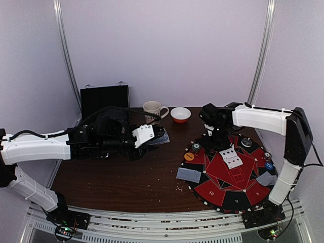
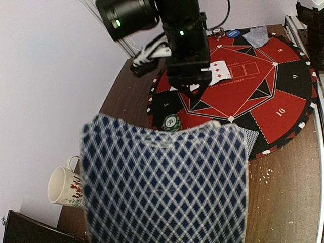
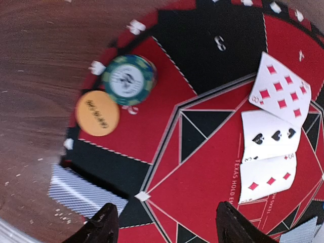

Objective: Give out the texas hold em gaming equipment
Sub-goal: Flop the poker card in the community card area, then pick up the poker card from the face-down deck piles.

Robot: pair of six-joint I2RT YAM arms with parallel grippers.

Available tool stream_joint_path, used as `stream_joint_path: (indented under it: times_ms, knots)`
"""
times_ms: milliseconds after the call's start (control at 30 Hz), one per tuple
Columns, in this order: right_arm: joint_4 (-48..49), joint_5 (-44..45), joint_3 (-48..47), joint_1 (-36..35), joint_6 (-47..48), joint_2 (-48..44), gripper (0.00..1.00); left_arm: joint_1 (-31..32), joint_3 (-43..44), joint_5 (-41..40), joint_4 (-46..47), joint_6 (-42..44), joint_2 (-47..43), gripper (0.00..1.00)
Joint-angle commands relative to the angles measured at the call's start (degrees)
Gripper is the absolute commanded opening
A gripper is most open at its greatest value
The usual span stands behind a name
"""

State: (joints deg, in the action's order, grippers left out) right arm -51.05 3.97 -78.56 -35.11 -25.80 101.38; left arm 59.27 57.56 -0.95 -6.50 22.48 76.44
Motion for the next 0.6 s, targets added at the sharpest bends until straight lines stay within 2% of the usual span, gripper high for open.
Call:
stream_joint_path:
  times_ms: [0,133,267,400,567]
  knots:
    - [7.82,-13.46,-1.30,-0.22,3.91,-9.31,0.73,0.32,0.48,2.26,2.71,0.77,-2.00,0.35]
    - [29.80,-32.87,5.45,-1.51,4.95,-20.58,0.90,0.41,0.65,3.18,2.54,0.94,-1.97,0.37]
    - [49.81,-38.37,13.63,-6.62,2.22,-27.15,0.95,0.50,0.36,4.15,2.51,1.00,-2.52,0.37]
    - [54.21,-41.94,15.09,-9.25,2.52,-26.66,0.95,0.59,0.67,4.26,2.29,1.08,-2.38,0.37]
    - [56.88,-41.90,14.61,-11.24,1.10,-24.15,0.93,0.59,0.10,3.58,2.96,1.01,-1.99,0.37]
